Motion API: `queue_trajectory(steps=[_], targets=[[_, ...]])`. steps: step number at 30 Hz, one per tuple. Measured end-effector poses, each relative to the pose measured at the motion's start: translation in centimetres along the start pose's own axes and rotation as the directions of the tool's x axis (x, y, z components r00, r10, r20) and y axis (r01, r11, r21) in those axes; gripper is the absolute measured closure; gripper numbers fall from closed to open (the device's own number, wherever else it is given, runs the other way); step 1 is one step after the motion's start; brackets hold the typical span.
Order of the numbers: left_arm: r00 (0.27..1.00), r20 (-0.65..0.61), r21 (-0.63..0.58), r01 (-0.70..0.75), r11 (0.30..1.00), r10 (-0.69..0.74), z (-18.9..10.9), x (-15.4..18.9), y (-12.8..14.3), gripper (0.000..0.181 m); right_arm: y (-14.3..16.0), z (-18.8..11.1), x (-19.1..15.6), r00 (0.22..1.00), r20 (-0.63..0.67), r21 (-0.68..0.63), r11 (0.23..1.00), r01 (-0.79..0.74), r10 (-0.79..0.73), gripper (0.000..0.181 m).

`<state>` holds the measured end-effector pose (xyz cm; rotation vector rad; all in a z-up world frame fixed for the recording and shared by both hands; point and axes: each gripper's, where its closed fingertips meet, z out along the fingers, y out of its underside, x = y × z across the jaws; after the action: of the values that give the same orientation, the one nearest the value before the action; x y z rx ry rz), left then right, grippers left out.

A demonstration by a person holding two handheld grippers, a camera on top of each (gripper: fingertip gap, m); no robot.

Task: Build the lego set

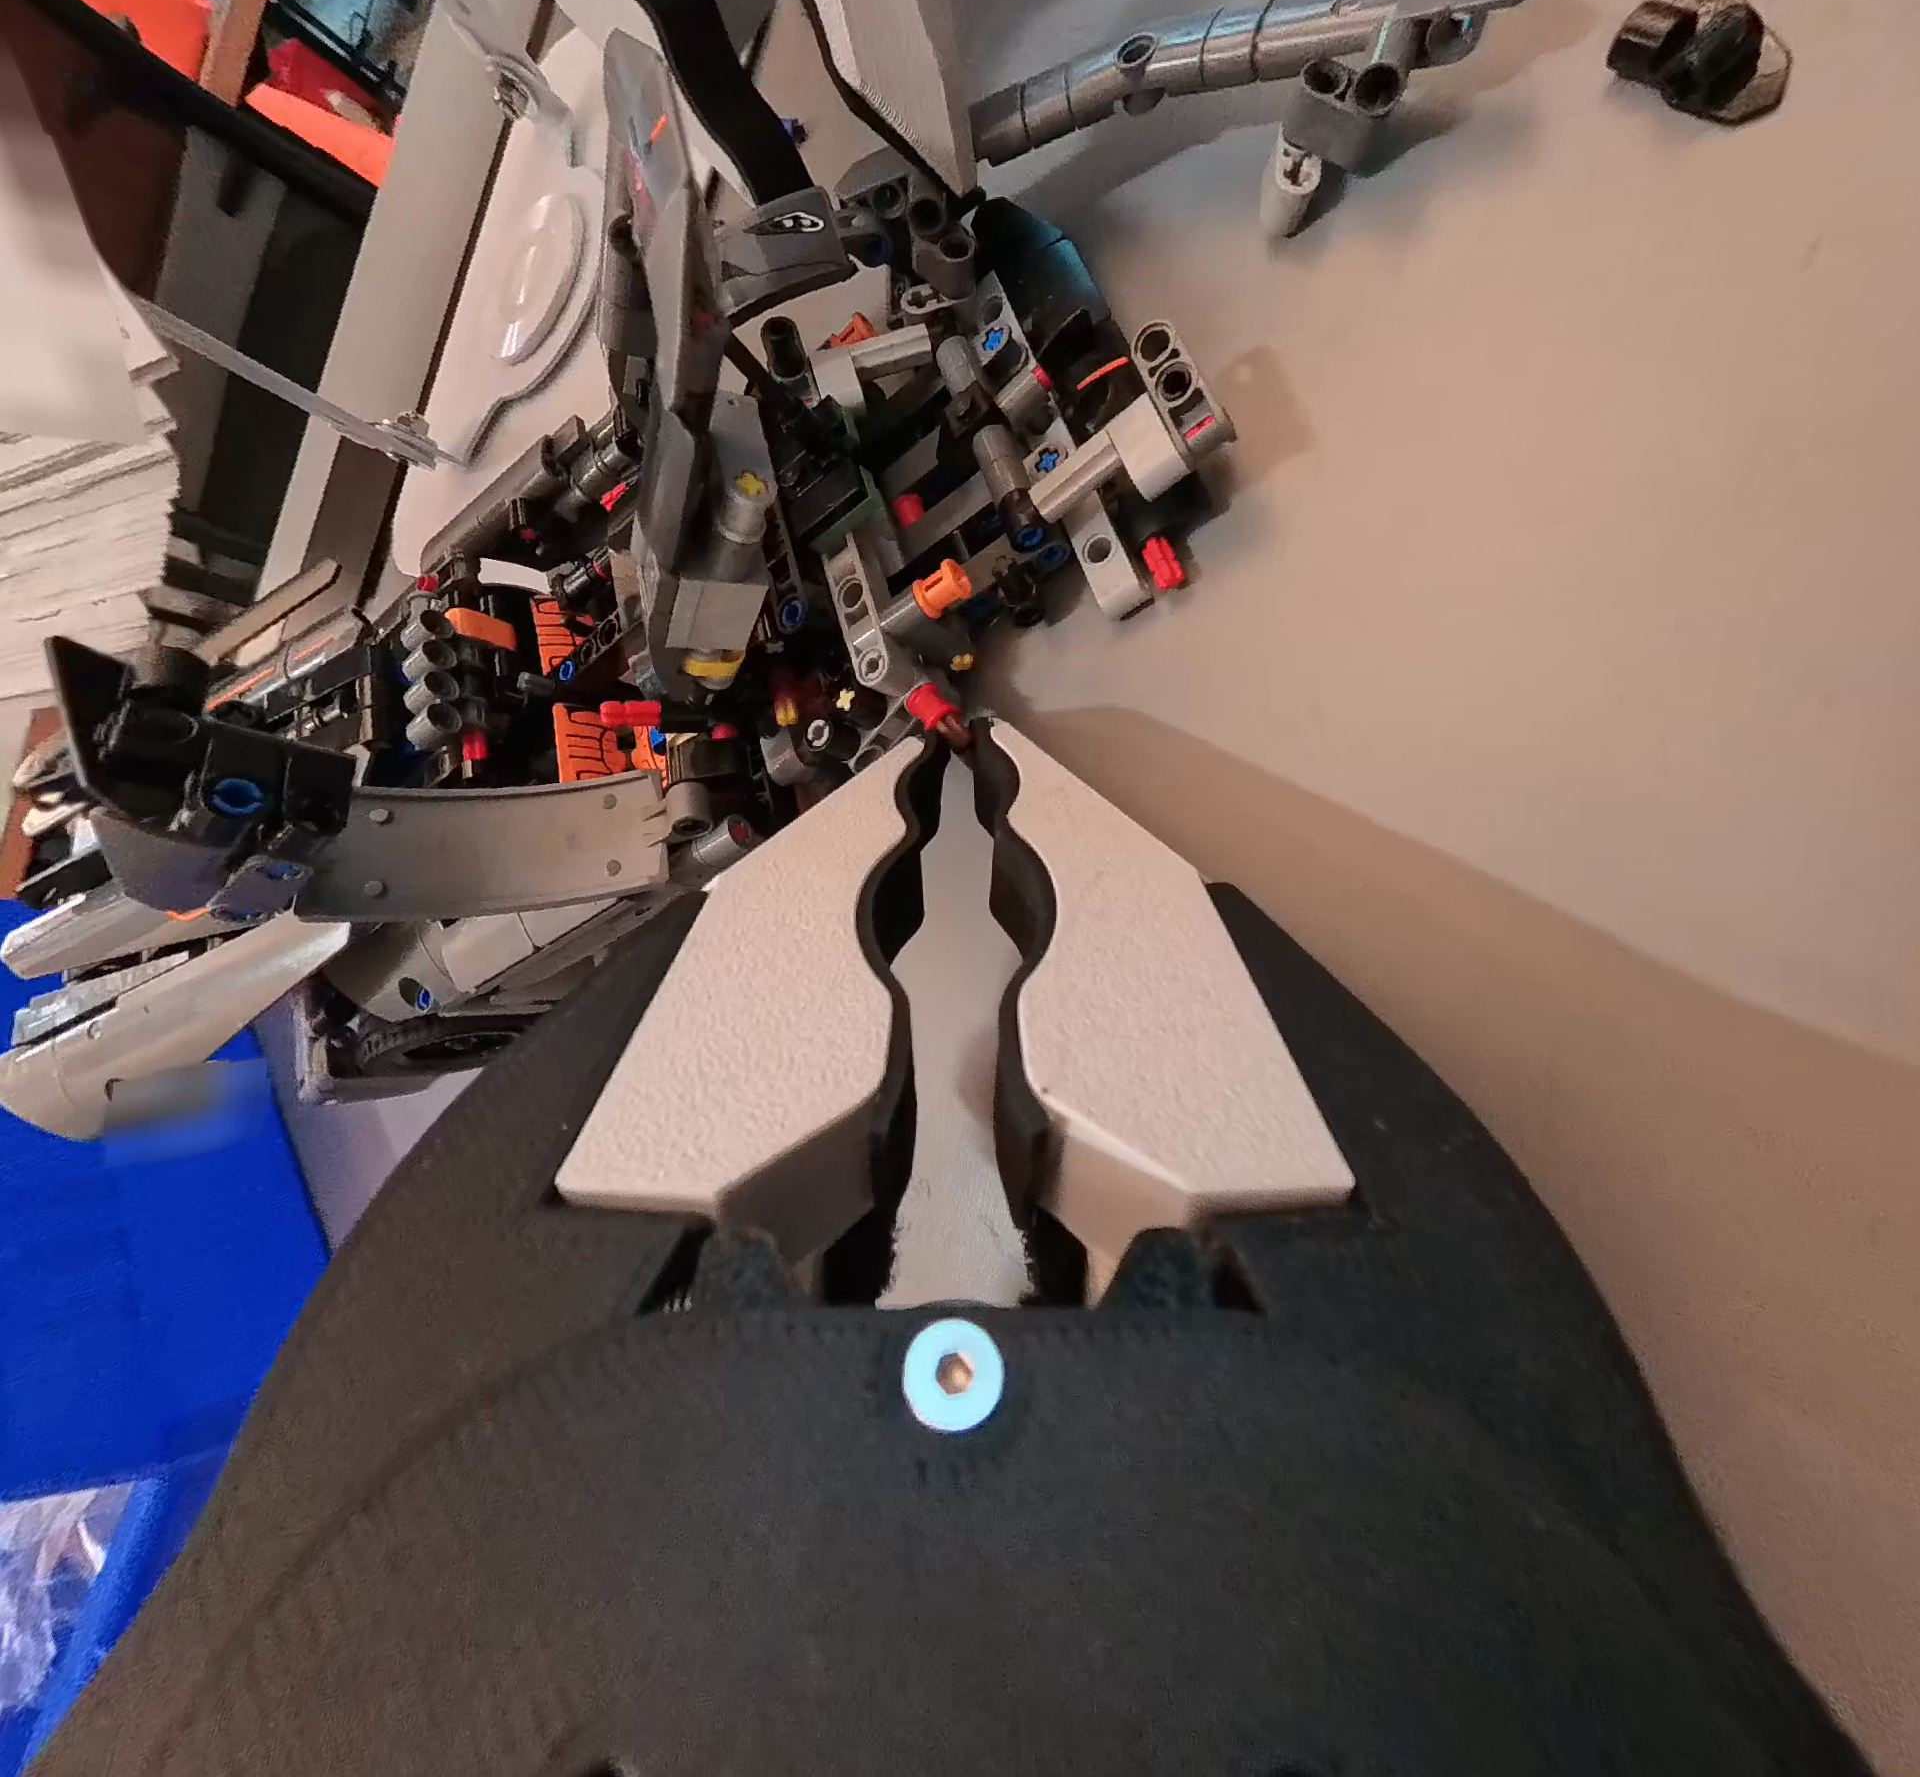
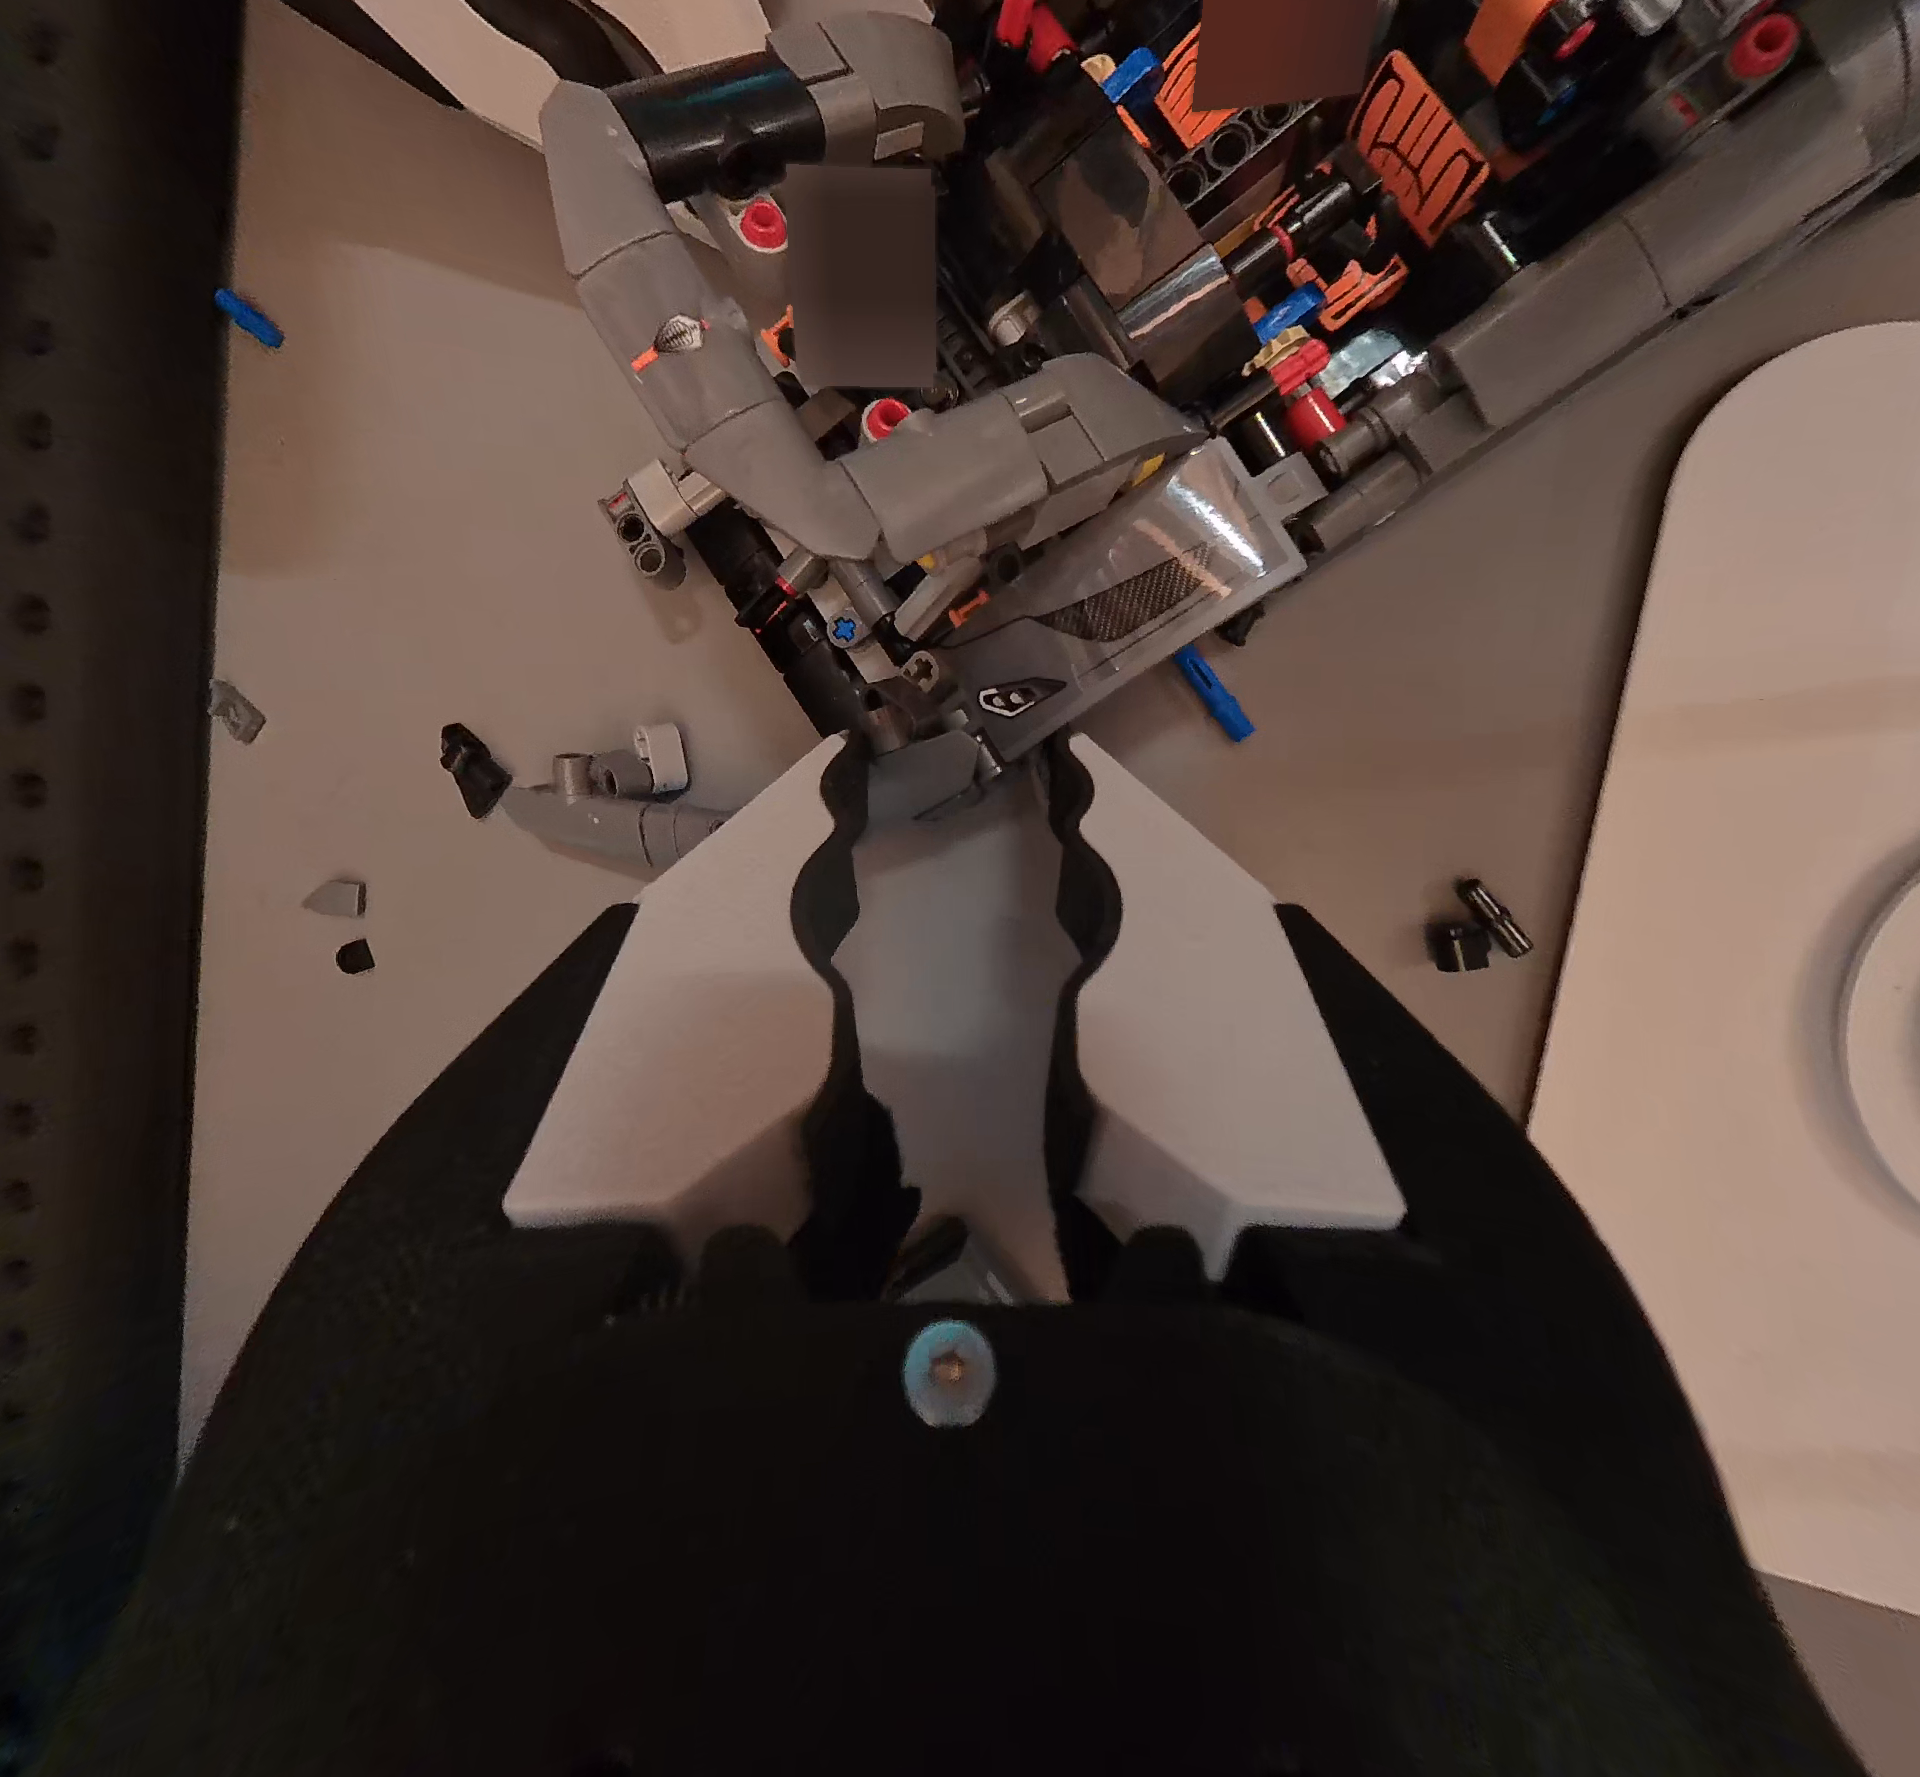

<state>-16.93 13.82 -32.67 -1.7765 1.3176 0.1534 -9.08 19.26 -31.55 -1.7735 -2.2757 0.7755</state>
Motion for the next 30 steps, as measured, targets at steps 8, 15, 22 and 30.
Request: queue_trajectory(steps=[8,15,22,30], targets=[[1.000,0.029,-0.007,-0.003,1.000,0.003,0.5,-0.1,-0.2,0.179,0.3,-0.2,0.6,0.999,-0.048,-0.028,1.000,0.011,-0.012,0.148],[0.999,0.054,-0.019,-0.002,1.000,0.003,0.8,-0.4,-0.2,0.178,0.4,-0.2,1.1,0.995,-0.094,-0.052,0.998,0.020,-0.024,0.147],[0.997,0.070,-0.045,0.044,0.998,-0.041,0.9,-1.0,0.4,0.180,0.4,-0.1,1.1,0.995,-0.094,-0.047,0.999,0.017,-0.021,0.147],[0.996,0.092,-0.068,0.028,0.997,-0.022,1.1,-1.0,0.3,0.180,0.4,-0.1,1.0,0.996,-0.090,-0.042,0.999,0.012,-0.016,0.147]])
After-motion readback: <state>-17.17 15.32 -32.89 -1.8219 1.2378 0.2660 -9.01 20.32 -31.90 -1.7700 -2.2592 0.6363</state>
